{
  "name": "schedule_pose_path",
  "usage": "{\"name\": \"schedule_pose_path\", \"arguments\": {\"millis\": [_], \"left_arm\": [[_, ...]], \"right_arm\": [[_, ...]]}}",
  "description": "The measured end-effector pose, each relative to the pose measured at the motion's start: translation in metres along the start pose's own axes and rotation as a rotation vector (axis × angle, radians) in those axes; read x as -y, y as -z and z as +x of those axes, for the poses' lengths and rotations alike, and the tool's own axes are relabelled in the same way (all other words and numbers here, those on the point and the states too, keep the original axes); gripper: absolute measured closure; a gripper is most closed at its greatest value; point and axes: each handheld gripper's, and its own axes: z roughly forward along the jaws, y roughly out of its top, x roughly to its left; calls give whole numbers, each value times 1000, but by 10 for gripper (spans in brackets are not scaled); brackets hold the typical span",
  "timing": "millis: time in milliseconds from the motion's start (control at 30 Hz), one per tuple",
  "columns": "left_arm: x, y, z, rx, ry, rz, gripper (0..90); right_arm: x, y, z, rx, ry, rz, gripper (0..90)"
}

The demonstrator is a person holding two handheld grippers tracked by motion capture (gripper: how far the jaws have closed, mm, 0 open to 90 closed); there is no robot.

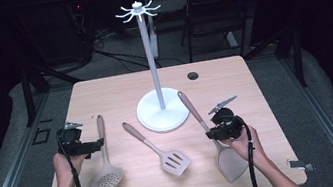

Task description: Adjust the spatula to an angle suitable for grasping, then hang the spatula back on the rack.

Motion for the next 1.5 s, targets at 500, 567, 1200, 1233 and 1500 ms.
{"name": "schedule_pose_path", "arguments": {"millis": [500, 567, 1200, 1233, 1500], "left_arm": [[-1, 0, -4, 9, -16, -4, 28], [0, 0, -5, 14, -14, -9, 27], [-20, 10, -48, 116, -75, -111, 12], [-22, 10, -51, 125, -79, -115, 12], [-34, 9, -71, 188, -113, -153, 25]], "right_arm": [[-9, -8, 17, -13, 78, 7, 785], [-11, -7, 18, -11, 86, 3, 785], [-17, -9, 31, -12, 123, -37, 785], [-19, -9, 31, -11, 134, -40, 785], [-25, -7, 34, -5, 137, -61, 786]]}}
